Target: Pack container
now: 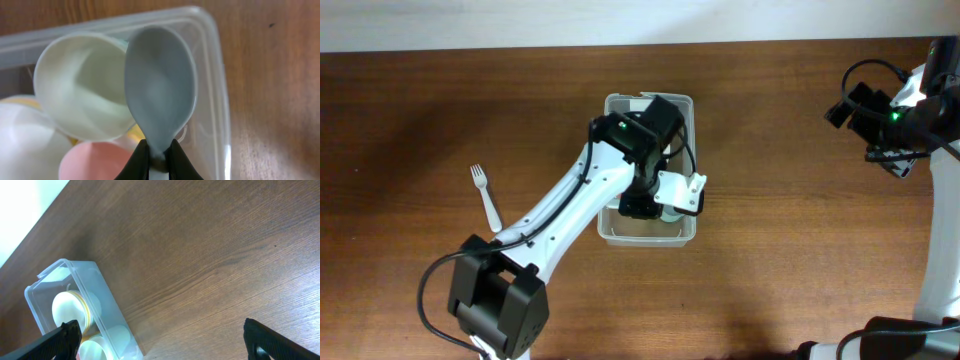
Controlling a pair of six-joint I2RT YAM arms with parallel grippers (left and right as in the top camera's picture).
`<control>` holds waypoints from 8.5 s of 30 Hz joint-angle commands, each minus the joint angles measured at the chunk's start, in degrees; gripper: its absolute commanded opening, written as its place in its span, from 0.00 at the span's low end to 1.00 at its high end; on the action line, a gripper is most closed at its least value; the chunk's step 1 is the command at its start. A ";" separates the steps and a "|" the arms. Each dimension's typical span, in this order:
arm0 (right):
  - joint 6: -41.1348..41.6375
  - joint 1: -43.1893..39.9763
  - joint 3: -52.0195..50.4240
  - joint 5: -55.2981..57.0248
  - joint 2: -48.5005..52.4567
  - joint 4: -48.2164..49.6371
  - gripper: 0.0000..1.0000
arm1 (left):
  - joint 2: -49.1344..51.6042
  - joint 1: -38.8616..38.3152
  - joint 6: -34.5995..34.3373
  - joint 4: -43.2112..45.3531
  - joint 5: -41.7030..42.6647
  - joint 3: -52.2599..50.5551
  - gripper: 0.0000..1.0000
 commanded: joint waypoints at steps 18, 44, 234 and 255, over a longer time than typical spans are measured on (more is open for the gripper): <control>0.17 -0.11 0.59 0.50 -0.33 0.17 0.99 | -0.07 0.61 -21.00 -1.36 -18.86 3.78 1.00; 0.17 -0.11 0.59 0.50 -0.33 0.15 0.99 | 4.90 46.14 -72.28 4.92 -4.83 1.14 0.89; 0.17 -0.09 0.59 0.50 -0.33 0.17 0.99 | -109.37 39.58 -53.79 44.85 -10.45 -87.60 1.00; 0.17 -0.11 0.59 0.50 -0.33 0.17 0.99 | -109.35 40.68 -53.79 55.45 -10.45 -92.91 1.00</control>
